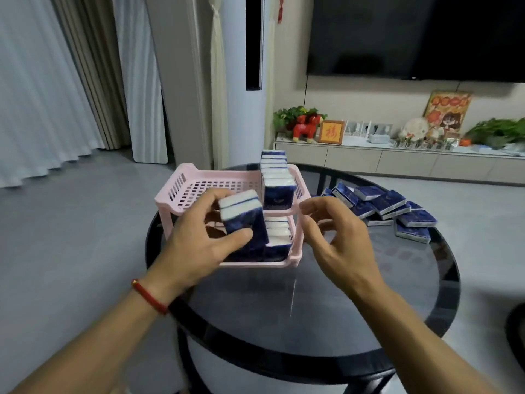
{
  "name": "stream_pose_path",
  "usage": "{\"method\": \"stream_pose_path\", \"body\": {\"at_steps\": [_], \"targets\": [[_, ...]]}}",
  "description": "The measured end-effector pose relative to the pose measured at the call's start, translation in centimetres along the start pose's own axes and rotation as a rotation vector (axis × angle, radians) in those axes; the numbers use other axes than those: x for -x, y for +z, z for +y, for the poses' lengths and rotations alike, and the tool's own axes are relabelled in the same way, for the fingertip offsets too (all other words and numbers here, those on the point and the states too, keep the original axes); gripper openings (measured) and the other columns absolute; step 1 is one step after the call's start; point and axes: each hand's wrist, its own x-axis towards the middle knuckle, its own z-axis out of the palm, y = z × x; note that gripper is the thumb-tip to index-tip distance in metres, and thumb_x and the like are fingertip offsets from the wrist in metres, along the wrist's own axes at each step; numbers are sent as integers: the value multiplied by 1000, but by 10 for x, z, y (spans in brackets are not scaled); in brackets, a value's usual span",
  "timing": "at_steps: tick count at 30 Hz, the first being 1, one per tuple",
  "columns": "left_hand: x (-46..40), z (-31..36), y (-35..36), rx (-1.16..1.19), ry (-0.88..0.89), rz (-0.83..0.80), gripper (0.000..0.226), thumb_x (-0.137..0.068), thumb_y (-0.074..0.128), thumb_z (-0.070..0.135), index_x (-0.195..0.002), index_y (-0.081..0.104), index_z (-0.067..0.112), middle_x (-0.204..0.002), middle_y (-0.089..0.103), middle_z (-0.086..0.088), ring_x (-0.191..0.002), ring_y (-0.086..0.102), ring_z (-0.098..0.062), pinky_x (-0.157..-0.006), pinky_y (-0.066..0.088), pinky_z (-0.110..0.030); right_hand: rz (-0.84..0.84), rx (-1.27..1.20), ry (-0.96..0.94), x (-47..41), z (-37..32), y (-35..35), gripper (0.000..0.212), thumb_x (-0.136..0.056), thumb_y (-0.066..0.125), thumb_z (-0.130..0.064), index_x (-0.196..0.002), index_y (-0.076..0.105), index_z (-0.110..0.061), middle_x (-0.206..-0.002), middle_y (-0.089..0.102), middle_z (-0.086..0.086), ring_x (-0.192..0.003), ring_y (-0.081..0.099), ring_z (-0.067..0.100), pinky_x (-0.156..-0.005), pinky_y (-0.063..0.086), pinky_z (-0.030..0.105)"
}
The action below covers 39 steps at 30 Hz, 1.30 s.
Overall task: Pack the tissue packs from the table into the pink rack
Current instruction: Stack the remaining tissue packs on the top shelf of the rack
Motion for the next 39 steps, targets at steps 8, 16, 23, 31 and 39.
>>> {"method": "stream_pose_path", "body": {"at_steps": [8,16,23,31,39], "targets": [[-118,10,-24,-148,-209,-45,50,-78,85,1,-119,61,17,-107,70,-2,-100,70,-19,-87,60,-35,108,70,178,-22,10,30,49,-100,59,-26,-147,45,-24,-134,45,-10,-123,45,7,-106,41,29],[-188,-36,6,-304,-271,-169,50,-76,84,-3,-120,62,10,-115,69,-8,-106,67,-27,-94,58,-41,-7,-124,433,-27,15,35,67,-96,63,-27,-156,32,-32,-122,67,-10,-103,65,3,-94,55,33],[-196,-50,8,-292,-176,-251,53,-78,84,4,-125,61,14,-112,72,-7,-102,70,-21,-84,60,-28,-26,-161,444,-24,22,34,61,-92,65,-20,-146,43,-39,-99,73,-13,-86,67,-2,-82,55,29],[-199,-48,6,-524,-65,-321,38,-78,86,18,-111,67,17,-106,72,0,-100,67,-20,-73,49,-21,-36,-156,424,-21,25,36,61,-93,63,-21,-145,40,-44,-96,74,-14,-86,67,-1,-74,53,23],[-194,-48,11,-535,-2,-277,42,-78,85,15,-116,70,23,-109,74,5,-105,66,-18,-94,54,-35,-81,-121,416,-20,28,36,68,-95,62,-22,-152,32,-44,-101,70,-21,-90,67,-5,-73,50,16]]}}
